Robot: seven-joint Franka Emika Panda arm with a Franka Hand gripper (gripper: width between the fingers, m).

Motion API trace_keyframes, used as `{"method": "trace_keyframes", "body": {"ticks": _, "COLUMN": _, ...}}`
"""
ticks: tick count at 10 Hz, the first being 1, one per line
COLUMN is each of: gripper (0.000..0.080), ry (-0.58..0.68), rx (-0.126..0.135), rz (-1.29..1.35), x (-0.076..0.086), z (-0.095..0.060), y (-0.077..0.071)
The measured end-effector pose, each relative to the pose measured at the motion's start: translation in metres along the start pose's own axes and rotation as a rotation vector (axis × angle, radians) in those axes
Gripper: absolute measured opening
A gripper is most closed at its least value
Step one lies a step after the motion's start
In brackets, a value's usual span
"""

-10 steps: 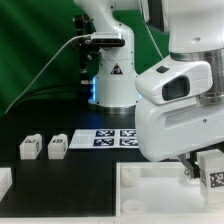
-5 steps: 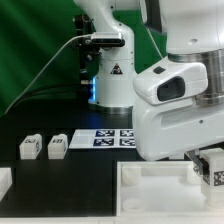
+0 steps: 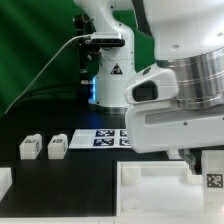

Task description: Assemble one leg

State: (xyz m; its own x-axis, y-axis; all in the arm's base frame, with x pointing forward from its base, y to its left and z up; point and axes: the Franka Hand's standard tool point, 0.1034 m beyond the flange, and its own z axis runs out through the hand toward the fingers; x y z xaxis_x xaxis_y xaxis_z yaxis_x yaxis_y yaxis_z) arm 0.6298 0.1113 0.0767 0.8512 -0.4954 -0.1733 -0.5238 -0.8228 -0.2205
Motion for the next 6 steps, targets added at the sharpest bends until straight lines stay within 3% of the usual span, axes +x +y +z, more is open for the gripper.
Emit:
{"method": "trace_keyframes", "body": {"ticks": 1, "gripper": 0.03, "ry": -0.006, "rx": 0.012, "rz": 0.157, "x": -0.0005, "z": 0.0012, "y": -0.0022}}
{"method": "trace_keyframes", "body": {"ticks": 3, "gripper": 0.03, "ry": -0.002, "rx": 0.0, "rz": 0.35, "x": -0.0048, "z": 0.003, "y": -0.0068}}
{"method": "trace_keyframes", "body": {"ticks": 6, "gripper": 0.03, "ry": -0.007, "rx": 0.005, "rz": 0.6, "x": -0.0066, "z": 0.0043, "y": -0.0086}}
